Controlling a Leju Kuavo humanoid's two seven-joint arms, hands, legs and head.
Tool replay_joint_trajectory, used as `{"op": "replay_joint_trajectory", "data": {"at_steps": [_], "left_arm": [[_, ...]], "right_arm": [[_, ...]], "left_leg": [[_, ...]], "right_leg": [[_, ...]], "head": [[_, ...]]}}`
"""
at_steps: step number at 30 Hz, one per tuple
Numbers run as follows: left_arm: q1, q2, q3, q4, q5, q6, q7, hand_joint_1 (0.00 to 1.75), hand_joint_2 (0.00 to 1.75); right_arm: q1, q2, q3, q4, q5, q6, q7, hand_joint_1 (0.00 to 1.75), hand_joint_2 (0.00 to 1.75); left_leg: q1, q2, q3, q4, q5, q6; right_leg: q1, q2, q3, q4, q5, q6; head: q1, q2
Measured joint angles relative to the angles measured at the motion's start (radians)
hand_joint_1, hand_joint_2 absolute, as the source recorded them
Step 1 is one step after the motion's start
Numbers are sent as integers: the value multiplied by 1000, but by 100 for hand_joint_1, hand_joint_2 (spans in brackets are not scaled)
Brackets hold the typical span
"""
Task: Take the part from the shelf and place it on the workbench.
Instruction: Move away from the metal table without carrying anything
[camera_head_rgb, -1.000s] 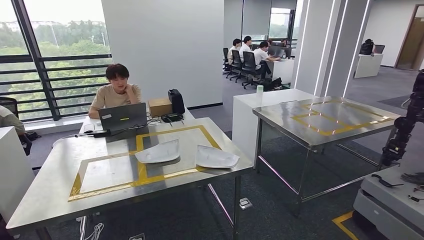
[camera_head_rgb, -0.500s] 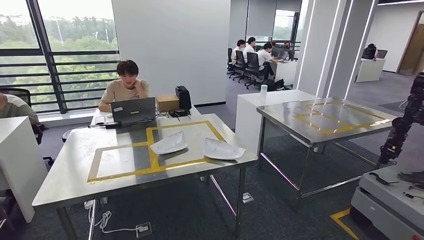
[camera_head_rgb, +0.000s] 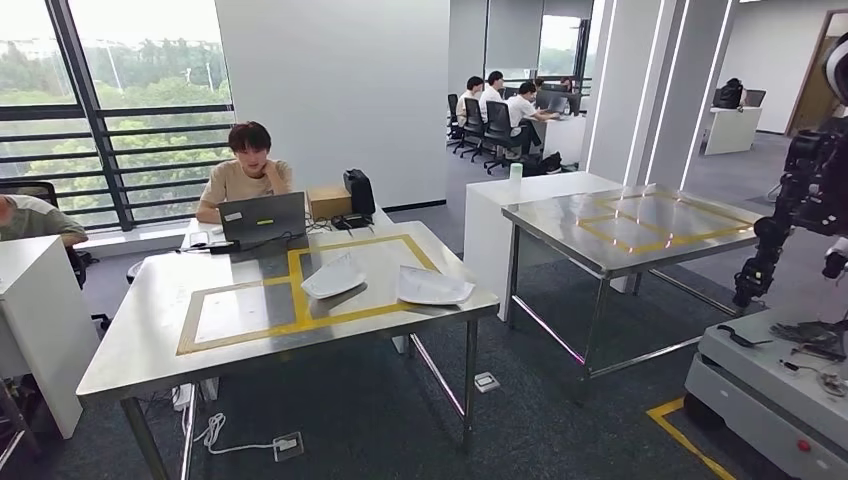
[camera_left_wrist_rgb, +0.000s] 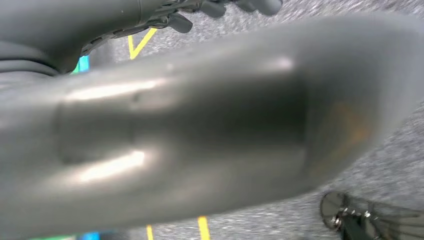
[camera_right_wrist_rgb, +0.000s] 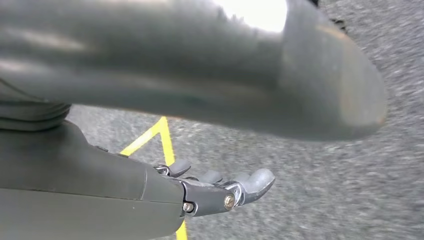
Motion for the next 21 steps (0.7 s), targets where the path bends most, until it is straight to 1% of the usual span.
{"op": "replay_joint_trajectory", "data": {"at_steps": [1,2,3,4,5,6,7,8,9,10,11,12,13,14,15,16,17,18,19,20,21], "left_arm": [[1,2,-2,0,-3,-6,2,0,0],[1,3,-3,1,-4,-12,6,0,0],[1,6,-5,1,-6,-18,10,0,0],[1,8,-7,1,-7,-23,14,0,0],[1,10,-8,1,-7,-27,18,0,0],[1,13,-9,1,-8,-31,23,0,0],[1,15,-9,1,-8,-35,27,0,0],[-1,16,-9,1,-8,-40,33,0,0],[-3,17,-9,1,-8,-45,40,0,0],[-5,18,-10,1,-7,-50,46,0,0],[-5,18,-10,1,-7,-54,51,0,0],[-4,19,-10,1,-5,-58,51,0,0],[-3,19,-10,2,-3,-64,46,0,0],[-1,19,-9,2,-2,-72,37,0,0],[1,20,-9,2,0,-80,25,0,0],[2,20,-9,2,0,-87,14,0,0],[4,21,-9,2,-1,-92,5,0,0],[5,21,-9,2,-3,-94,-3,0,0],[6,21,-9,2,-5,-95,-11,0,0],[8,20,-9,2,-7,-95,-18,0,0],[9,19,-9,2,-8,-95,-25,0,0]], "right_arm": [[0,0,-2,0,-2,0,11,0,44],[1,0,-6,0,-5,0,24,0,87],[1,0,-10,0,-7,0,36,0,131],[1,0,-14,0,-10,0,48,0,175],[0,0,-17,0,-12,0,57,0,175],[0,0,-20,0,-14,0,65,0,175],[0,0,-23,0,-15,0,71,0,131],[0,0,-25,0,-17,0,76,0,87],[-1,0,-27,0,-18,0,81,0,44],[-1,0,-29,-1,-18,0,81,0,0],[-1,0,-31,-1,-19,0,76,0,0],[0,0,-32,-1,-20,0,66,0,0],[0,0,-33,-1,-23,0,52,0,0],[1,0,-35,-1,-26,1,38,0,0],[2,1,-37,-1,-28,4,27,0,0],[3,2,-39,-1,-29,6,18,0,0],[4,2,-41,-1,-27,9,10,0,0],[5,2,-41,-1,-24,10,3,0,0],[5,2,-41,-1,-21,10,-4,0,44],[6,2,-41,-1,-17,10,-9,0,87],[6,2,-41,-1,-13,10,-14,0,131]], "left_leg": [[2,-1,-14,54,-52,-4],[3,-2,-27,115,-97,-8],[4,-2,-33,172,-124,-12],[5,-2,-30,206,-125,-15],[7,-2,-16,214,-106,-18],[9,-1,15,191,-76,-19],[11,-2,60,138,-54,-20],[10,-2,113,67,-52,-20],[9,-3,157,3,-60,-15],[6,-4,183,-44,-76,-9],[2,-5,192,-68,-85,0],[-1,-5,186,-72,-82,11],[-1,-2,178,-74,-76,21],[-2,1,171,-74,-68,31],[0,3,162,-75,-59,40],[0,5,152,-75,-49,46],[0,6,142,-75,-40,49],[-1,7,131,-75,-32,51],[-1,7,120,-74,-24,49],[-1,8,109,-72,-17,47],[0,7,100,-70,-10,44]], "right_leg": [[0,-1,-13,0,10,-3],[1,-2,-26,2,20,-5],[1,-3,-41,4,31,-5],[1,-5,-58,7,42,-4],[1,-6,-75,11,52,-2],[0,-7,-93,18,62,1],[0,-7,-110,25,71,5],[0,-7,-125,33,79,10],[0,-8,-135,40,87,16],[0,-8,-142,44,95,21],[-1,-8,-145,45,103,27],[-3,-8,-147,44,110,33],[-7,-7,-150,46,112,38],[-10,-5,-157,57,96,45],[-12,-3,-167,84,63,51],[-14,-1,-182,130,15,56],[-15,0,-197,189,-36,60],[-16,0,-211,250,-72,63],[-17,0,-215,297,-86,64],[-17,0,-205,316,-77,65],[-17,1,-177,299,-53,64]], "head": [[0,0],[-1,0],[-1,0],[-1,0],[-1,0],[-1,0],[-1,0],[-1,0],[0,0],[0,0],[0,0],[0,0],[-1,0],[-1,0],[0,0],[0,0],[1,0],[2,0],[2,0],[2,0],[2,0]]}}
